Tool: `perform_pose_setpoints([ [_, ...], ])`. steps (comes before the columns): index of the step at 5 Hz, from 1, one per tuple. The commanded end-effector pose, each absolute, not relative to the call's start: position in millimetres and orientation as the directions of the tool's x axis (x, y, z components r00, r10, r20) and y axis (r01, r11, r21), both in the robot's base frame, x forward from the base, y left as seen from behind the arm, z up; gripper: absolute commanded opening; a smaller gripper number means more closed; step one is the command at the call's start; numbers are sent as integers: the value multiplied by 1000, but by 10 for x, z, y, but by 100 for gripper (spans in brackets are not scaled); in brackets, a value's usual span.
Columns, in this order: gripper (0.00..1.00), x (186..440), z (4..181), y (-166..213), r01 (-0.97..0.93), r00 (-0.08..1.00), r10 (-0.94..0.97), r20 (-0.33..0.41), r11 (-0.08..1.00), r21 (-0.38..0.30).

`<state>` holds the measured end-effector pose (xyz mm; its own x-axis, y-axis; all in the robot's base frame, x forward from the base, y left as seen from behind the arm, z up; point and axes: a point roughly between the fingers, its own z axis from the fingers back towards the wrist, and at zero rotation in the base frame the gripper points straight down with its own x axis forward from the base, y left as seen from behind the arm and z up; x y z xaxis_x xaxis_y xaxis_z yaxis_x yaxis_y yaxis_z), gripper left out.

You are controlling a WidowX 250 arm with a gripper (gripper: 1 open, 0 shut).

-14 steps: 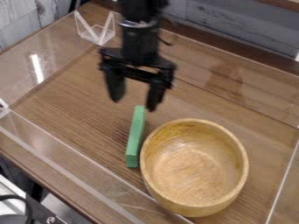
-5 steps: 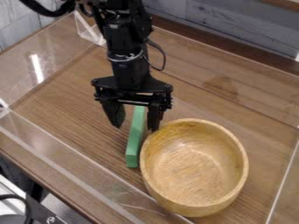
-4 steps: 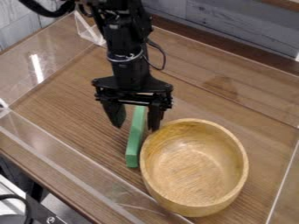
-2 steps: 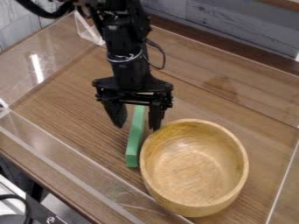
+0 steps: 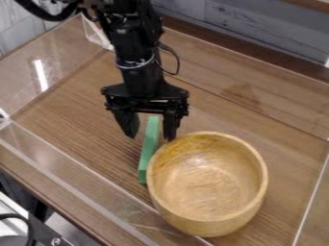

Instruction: Put the green block in the brown bowl

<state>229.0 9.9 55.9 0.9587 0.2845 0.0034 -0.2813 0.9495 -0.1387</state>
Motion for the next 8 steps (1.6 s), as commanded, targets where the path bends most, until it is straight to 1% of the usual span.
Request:
perform_pose_setpoints([
  [1,100,2301,519,65,-265,963,268,8,954,-143],
  [2,100,2299,481,64,-266,963,270,8,953,-145],
  [3,0,2294,449,65,-269,962,273,6,952,-147],
  [5,0,2213,740,32,-195,981,192,-34,972,-131],
  [7,0,2160,1253,-168,-106,994,102,-33,985,-134],
  [8,0,2120,1397,-394,-73,997,71,-22,988,-134],
])
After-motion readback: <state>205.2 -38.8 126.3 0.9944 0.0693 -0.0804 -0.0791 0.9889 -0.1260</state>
